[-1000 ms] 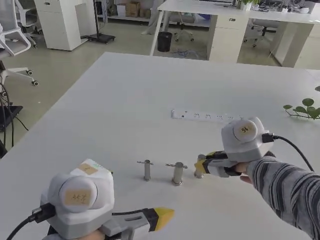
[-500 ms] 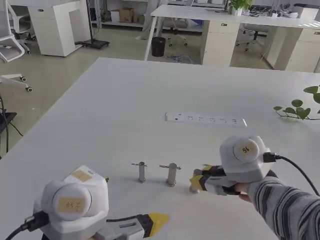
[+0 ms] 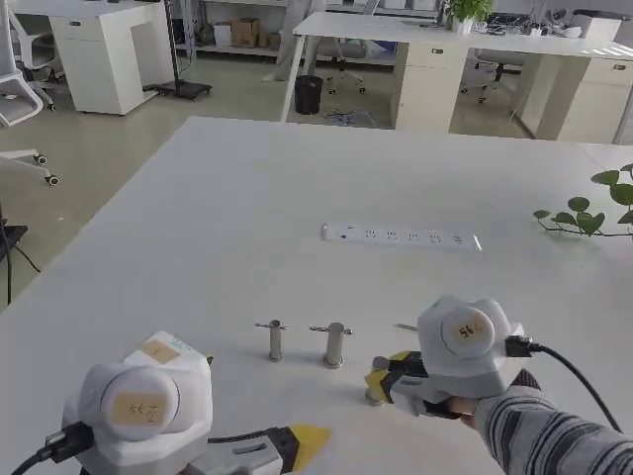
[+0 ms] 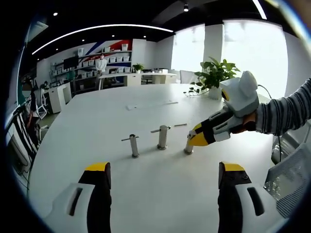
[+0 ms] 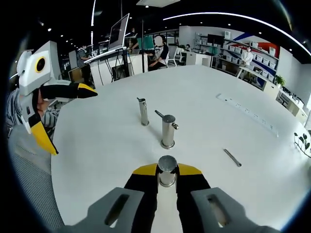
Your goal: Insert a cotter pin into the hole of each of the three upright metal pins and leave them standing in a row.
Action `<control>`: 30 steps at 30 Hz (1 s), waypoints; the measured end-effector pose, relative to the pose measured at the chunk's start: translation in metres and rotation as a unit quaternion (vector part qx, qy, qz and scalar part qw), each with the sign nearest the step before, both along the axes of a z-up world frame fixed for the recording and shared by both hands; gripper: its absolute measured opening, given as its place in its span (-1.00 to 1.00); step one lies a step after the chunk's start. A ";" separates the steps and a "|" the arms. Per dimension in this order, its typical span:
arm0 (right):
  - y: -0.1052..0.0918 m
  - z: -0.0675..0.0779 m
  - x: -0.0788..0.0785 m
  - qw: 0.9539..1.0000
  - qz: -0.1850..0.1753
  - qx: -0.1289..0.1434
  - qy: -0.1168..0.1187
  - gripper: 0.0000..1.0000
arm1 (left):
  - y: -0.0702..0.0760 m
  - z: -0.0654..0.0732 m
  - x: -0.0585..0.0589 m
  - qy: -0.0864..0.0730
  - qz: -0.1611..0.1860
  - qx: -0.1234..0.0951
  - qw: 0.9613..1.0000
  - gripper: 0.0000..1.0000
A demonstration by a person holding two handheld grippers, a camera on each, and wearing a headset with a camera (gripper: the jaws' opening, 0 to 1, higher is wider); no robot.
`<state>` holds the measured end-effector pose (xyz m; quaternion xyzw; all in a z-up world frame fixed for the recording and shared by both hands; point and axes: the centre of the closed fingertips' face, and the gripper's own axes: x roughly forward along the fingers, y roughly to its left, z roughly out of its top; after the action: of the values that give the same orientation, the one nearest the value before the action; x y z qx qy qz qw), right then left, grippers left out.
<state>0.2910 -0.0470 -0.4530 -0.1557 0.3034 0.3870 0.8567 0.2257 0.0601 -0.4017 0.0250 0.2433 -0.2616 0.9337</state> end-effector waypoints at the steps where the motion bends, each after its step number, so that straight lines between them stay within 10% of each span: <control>1: 0.001 0.000 -0.002 1.000 -0.004 0.001 -0.002 -0.84 | 0.000 0.000 0.000 0.000 0.000 0.000 1.000 0.81; 30: -0.009 0.003 -0.014 0.999 0.045 -0.007 -0.018 -0.68 | -0.009 -0.002 -0.006 0.006 -0.007 0.002 1.000 0.80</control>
<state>0.2775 -0.0561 -0.4495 -0.1817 0.2834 0.4205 0.8426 0.2196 0.0507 -0.4036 0.0274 0.2493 -0.2681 0.9302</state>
